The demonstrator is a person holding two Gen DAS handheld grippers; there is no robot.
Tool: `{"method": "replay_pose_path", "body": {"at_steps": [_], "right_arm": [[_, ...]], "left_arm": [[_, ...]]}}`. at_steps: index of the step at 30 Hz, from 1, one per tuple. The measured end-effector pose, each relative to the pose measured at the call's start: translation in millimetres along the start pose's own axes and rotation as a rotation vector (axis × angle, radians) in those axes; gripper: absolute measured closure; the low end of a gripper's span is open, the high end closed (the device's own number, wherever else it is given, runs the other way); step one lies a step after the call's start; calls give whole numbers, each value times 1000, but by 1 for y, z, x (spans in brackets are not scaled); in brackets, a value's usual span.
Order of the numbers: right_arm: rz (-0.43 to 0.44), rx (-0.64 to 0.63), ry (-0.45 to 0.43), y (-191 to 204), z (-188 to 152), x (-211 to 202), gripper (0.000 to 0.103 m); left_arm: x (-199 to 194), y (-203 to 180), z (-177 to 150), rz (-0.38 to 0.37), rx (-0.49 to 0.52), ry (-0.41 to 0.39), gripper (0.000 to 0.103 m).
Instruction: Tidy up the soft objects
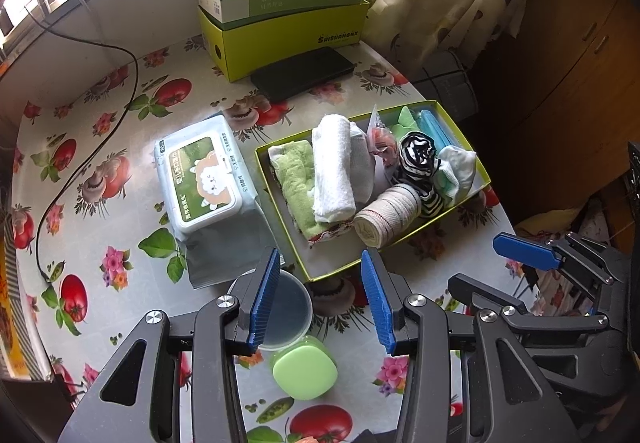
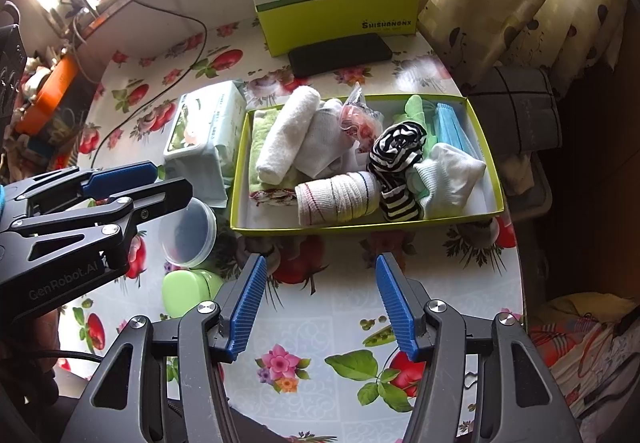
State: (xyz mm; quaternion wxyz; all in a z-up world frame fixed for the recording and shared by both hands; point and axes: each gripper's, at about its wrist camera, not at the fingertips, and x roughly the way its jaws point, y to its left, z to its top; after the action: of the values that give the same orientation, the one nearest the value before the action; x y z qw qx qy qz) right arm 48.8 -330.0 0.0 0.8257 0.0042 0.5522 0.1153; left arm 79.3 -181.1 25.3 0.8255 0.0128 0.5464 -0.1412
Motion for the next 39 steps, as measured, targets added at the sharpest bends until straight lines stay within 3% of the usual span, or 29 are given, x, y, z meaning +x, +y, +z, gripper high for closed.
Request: {"method": "replay_pose_path", "body": {"at_steps": [39], "right_arm": [[4,8,21,-1,-1,14,45]], "left_arm": [[14,5,-1,10,2,45,59]]}}
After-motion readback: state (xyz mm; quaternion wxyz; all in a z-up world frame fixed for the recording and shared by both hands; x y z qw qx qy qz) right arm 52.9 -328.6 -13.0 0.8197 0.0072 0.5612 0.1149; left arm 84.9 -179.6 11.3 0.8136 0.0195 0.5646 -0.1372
